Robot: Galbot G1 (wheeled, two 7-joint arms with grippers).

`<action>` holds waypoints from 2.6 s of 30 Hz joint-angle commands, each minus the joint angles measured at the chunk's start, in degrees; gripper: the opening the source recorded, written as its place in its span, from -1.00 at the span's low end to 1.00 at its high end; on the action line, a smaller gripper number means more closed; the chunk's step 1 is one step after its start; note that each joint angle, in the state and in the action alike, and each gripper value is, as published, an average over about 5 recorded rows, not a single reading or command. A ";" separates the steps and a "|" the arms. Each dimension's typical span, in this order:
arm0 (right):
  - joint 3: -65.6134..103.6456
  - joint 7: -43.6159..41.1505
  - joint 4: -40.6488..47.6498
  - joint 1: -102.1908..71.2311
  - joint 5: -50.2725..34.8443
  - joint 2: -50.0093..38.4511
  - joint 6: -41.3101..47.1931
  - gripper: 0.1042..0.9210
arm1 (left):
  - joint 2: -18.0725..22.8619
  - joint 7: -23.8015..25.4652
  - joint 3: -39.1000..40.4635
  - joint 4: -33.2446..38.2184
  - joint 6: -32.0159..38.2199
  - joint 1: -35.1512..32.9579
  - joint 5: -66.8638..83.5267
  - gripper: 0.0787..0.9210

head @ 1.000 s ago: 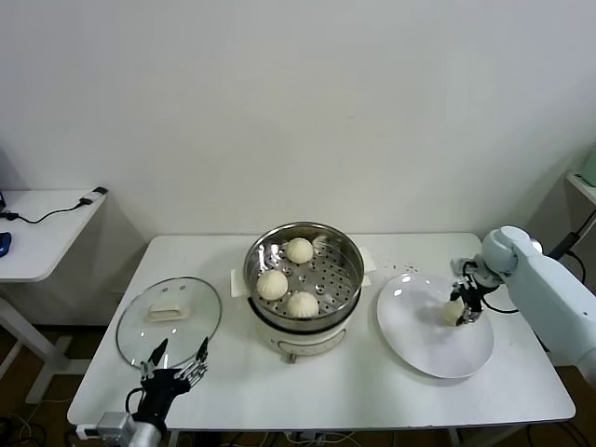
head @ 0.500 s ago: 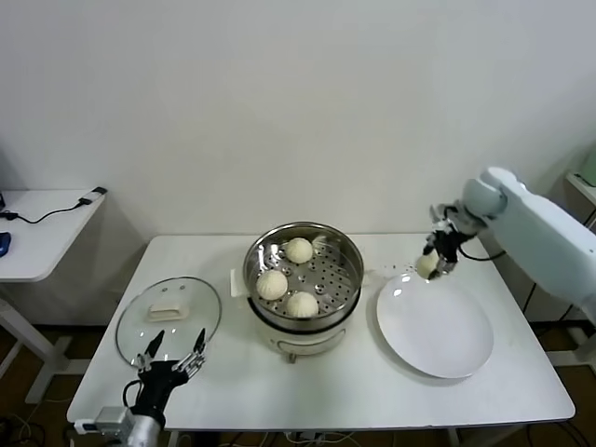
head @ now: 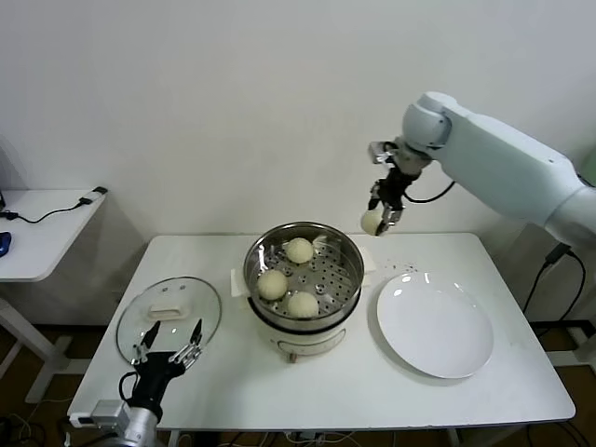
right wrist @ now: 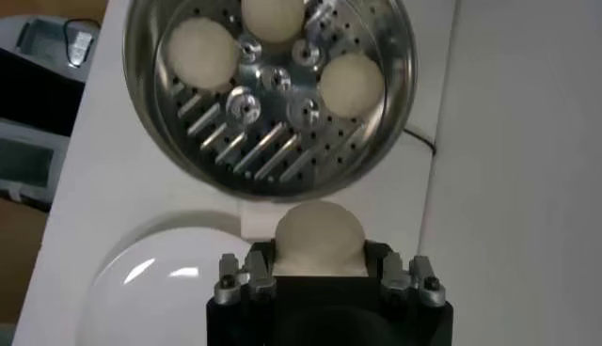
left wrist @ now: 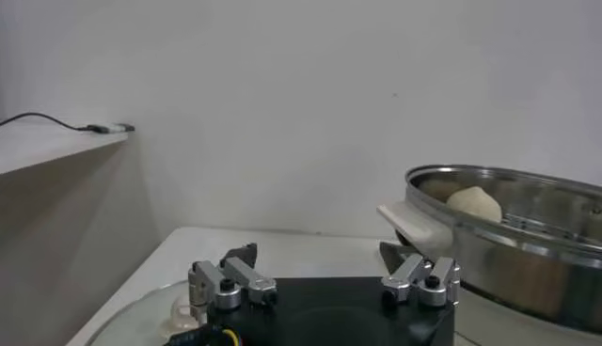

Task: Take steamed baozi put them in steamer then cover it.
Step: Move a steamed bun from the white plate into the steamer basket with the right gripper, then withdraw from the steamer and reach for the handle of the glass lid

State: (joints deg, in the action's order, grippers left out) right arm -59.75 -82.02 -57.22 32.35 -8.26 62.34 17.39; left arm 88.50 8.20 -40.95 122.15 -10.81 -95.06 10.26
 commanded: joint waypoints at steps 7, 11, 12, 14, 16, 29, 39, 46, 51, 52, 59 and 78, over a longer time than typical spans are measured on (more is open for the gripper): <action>-7.75 0.07 1.14 -0.17 -1.91 11.21 1.89 0.27 | 0.16 -0.13 -0.27 0.36 -0.10 0.38 0.56 0.77; -6.60 0.77 0.88 -3.02 -0.02 11.08 1.95 0.27 | 0.24 -0.13 -0.29 0.44 -0.11 0.42 0.69 0.77; -6.23 0.88 0.84 -3.75 0.42 10.99 1.99 0.26 | 0.24 -0.13 -0.30 0.45 -0.11 0.39 0.71 0.77; -5.53 1.36 0.70 -5.21 1.33 10.77 2.09 0.26 | 0.24 -0.14 -0.33 0.43 -0.09 0.32 0.72 0.77; -4.91 1.88 0.55 -6.51 2.09 10.53 2.25 0.26 | 0.23 -0.15 -0.30 0.33 -0.07 0.31 0.69 0.77; -2.65 3.83 0.81 -10.72 5.91 10.25 2.86 0.26 | 0.44 -0.17 -0.03 0.04 0.03 0.36 0.65 0.77; -1.84 4.45 1.03 -11.86 7.15 10.18 2.89 0.26 | 0.35 -0.17 -0.05 -0.16 0.05 0.40 0.72 0.77; -0.94 4.86 1.32 -12.52 8.24 10.28 2.85 0.28 | 0.23 -0.16 -0.27 -0.40 0.10 0.49 0.79 0.77; -0.49 4.73 1.03 -12.32 7.75 9.94 3.03 0.28 | 0.29 -0.15 -0.15 -0.32 0.06 0.46 0.71 0.77; -0.38 4.72 0.94 -12.20 7.53 9.81 3.13 0.30 | 0.30 -0.15 -0.11 -0.30 0.05 0.43 0.66 0.77; 0.67 4.34 -0.90 -9.69 5.59 7.14 3.77 0.65 | 0.25 -0.11 -0.07 -0.36 -0.06 0.50 0.60 0.77; 39.76 21.70 -13.89 -20.41 -3.94 -16.23 7.25 0.76 | -0.11 -2.42 0.13 0.04 -0.11 1.95 4.90 0.77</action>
State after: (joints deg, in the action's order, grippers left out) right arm -47.10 -74.86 -62.10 23.17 -5.96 60.38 22.92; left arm 88.52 7.51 -40.78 121.48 -11.12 -93.76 11.94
